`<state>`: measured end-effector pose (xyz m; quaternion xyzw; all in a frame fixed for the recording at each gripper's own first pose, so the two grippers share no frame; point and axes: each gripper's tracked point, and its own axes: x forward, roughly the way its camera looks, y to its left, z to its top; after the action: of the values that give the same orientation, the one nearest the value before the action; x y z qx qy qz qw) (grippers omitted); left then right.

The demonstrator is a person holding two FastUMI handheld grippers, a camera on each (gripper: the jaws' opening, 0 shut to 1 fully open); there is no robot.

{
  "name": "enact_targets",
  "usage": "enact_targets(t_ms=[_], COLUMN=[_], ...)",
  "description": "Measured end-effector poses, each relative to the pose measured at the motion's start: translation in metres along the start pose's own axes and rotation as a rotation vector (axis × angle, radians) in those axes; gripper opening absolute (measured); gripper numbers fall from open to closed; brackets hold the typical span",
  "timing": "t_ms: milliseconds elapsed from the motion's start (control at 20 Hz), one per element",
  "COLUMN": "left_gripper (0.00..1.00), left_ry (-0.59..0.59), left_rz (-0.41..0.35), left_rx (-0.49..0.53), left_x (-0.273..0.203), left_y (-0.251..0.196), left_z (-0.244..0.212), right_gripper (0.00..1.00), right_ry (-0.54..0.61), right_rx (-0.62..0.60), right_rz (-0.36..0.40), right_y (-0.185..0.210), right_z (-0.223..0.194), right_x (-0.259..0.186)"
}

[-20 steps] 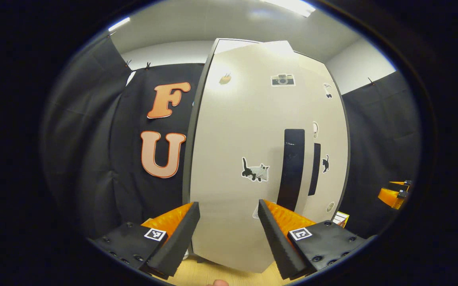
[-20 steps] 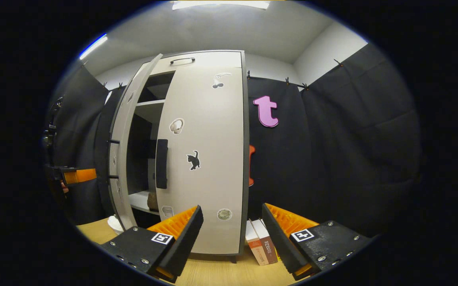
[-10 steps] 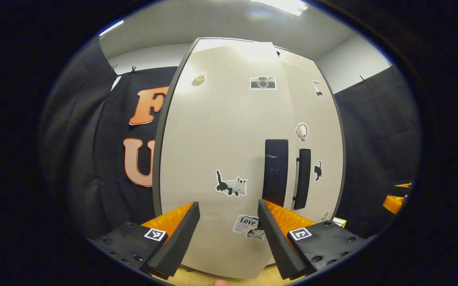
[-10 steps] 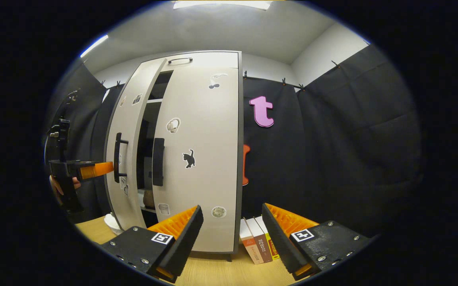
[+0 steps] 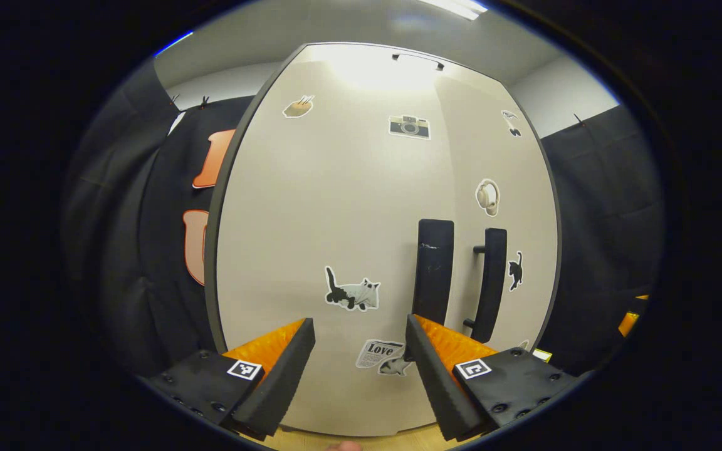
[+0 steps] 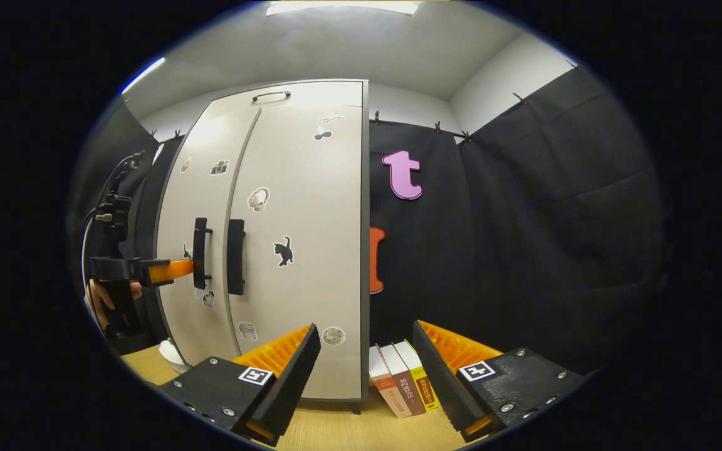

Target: Grab one shoe with the right hand and put it into the shoe cabinet, grab the other shoe with the left hand and put it into the shoe cabinet; then close the right door with the right hand and the left door with the left hand.

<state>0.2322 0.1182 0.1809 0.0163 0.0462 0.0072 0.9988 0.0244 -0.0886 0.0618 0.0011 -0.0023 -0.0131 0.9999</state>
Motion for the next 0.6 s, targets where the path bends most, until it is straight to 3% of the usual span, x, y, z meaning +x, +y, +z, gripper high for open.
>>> enact_targets(t_ms=[600], left_gripper=[0.97], left_ry=[0.000], left_rz=[-0.007], left_rx=[0.002], left_x=[-0.0074], left_y=[-0.0050], left_z=[0.0019], right_gripper=[0.92], right_ry=[-0.002], right_rx=[0.011], right_rz=[0.019], right_y=[0.0081], right_z=[0.0055], right_x=[-0.0047])
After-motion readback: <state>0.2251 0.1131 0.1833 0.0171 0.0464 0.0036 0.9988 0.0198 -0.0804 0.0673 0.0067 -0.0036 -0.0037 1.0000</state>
